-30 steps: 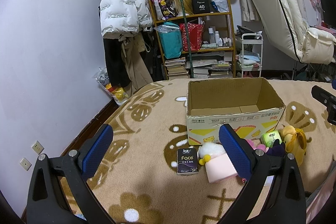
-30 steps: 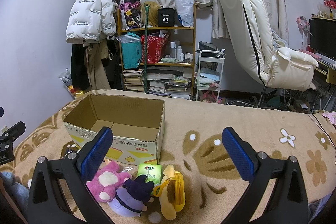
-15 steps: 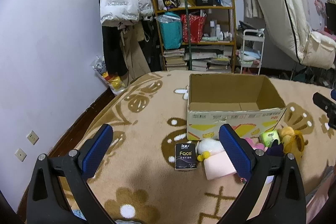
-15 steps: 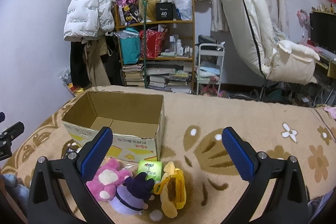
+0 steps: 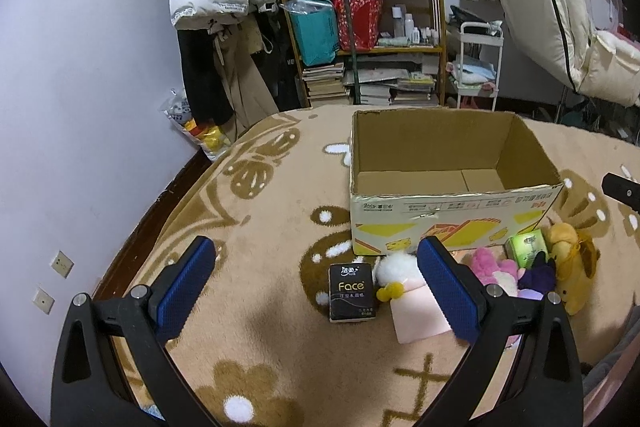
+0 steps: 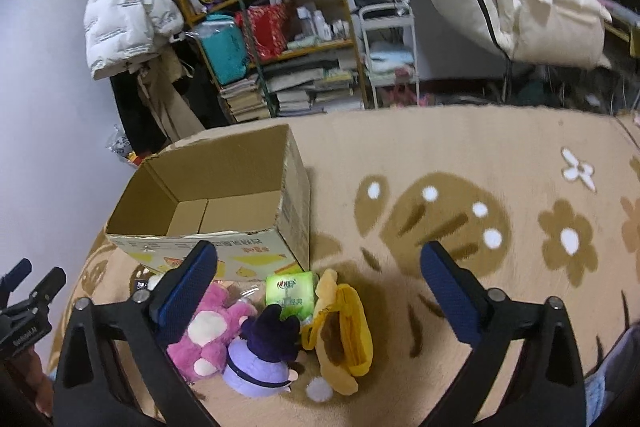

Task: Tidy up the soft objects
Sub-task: 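Lower the left tool to the black Face tissue pack while the right tool lowers to the yellow plush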

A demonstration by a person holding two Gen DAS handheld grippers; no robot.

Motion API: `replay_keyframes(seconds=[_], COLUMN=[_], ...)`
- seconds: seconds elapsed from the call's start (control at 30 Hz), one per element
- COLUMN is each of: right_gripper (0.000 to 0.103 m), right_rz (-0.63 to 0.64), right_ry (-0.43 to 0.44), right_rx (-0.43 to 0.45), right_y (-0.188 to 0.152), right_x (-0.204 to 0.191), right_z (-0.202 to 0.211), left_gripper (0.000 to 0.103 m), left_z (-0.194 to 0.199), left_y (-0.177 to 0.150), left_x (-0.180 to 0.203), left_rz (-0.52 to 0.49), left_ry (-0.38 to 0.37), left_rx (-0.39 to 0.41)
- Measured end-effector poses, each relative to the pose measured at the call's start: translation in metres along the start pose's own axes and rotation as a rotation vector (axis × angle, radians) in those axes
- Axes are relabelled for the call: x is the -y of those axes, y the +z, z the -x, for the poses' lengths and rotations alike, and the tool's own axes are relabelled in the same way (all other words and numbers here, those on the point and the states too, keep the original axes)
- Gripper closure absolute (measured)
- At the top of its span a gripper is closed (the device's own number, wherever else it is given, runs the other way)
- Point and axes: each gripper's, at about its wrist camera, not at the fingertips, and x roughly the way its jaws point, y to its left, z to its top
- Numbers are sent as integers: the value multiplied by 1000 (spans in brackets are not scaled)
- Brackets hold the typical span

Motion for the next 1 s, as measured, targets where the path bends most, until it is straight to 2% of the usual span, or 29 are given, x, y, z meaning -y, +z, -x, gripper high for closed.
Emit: replay_keyframes(seconds=[0.13, 0.37, 0.53, 0.8, 1.0], right_gripper=[14, 19, 35, 47, 48], right_rz=[-27, -40, -53, -80, -103], right_ry=[21, 19, 28, 50, 70], right_rx=[-68, -143, -224, -326, -368], right_y=[-1, -3, -6, -16, -21], right_x=[3, 4, 7, 12, 17], right_z=[-12, -30, -47, -71, -81], left_gripper=[3, 3, 3, 3, 3], left_z=[-14, -44, -68, -95, -117], left_y=[3, 4, 3, -6, -16], left_x=[3, 7, 13, 10, 3], left_rz=[-19, -41, -53, -14, 39], left_ry=[11, 25, -2, -49, -46], left_rx=[-35, -103, -170, -286, -390])
